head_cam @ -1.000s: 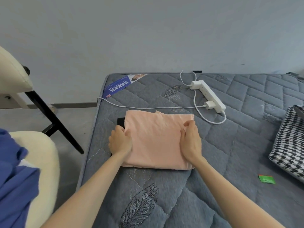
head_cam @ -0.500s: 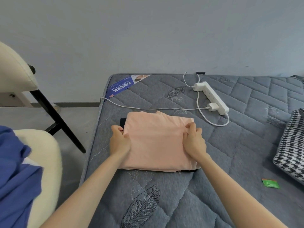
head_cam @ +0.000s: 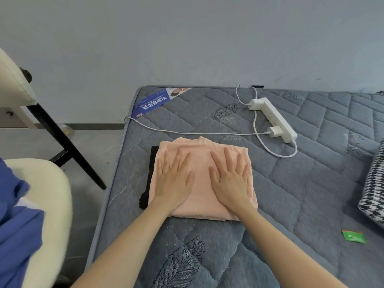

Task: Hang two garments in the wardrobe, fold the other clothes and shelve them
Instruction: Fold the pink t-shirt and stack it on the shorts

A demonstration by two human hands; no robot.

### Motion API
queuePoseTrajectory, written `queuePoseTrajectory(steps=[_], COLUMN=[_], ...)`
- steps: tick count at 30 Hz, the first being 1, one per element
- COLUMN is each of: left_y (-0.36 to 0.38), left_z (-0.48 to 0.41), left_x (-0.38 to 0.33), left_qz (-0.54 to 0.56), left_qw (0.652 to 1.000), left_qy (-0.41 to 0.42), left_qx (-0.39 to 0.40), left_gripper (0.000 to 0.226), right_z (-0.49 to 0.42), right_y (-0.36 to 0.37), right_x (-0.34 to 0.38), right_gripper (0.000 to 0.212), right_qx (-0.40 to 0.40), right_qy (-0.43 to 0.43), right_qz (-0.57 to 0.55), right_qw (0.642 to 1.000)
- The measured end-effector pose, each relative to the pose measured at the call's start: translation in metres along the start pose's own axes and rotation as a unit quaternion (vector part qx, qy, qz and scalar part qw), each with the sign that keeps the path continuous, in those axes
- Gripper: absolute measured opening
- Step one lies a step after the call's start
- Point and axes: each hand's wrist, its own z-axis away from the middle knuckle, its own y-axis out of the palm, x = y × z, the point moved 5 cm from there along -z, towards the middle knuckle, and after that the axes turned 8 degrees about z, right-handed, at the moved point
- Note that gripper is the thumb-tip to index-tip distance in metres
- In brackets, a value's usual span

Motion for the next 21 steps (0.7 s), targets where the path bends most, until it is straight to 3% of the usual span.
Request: queuePoseTrajectory(steps=[3, 8, 13, 16, 21], left_y=[0.007, 0.007, 0.002, -0.008, -0.051], left_z=[0.000, 0.002, 0.023, 0.040, 0.068], left_x=[0.007, 0.022, 0.046, 0.055, 0.060], left_qz=[-0.002, 0.021, 0.073, 0.034, -0.004], left_qw=[0.999, 0.997, 0.994, 0.995, 0.994], left_qy=[-0.035, -0.060, -0.079, -0.086, -0.109], left_qx=[-0.037, -0.054, -0.007, 0.035, 0.016], left_gripper=[0.062, 0.064, 0.060, 0.057, 0.056], right_z=[-0.004, -0.004, 0.003, 0.010, 0.025], right_y=[0.005, 0.005, -0.005, -0.016, -0.058], right_x=[-0.002, -0.012, -0.005, 0.004, 0.042], right_gripper=[0.051, 0.055, 0.057, 0.055, 0.036], right_qx=[-0.023, -0.040, -0.028, 0.021, 0.006], right_qy=[0.019, 0.056, 0.054, 0.062, -0.010], right_qz=[0.032, -0.024, 0.022, 0.067, -0.009], right_qw=[0.999, 0.997, 0.998, 0.996, 1.000])
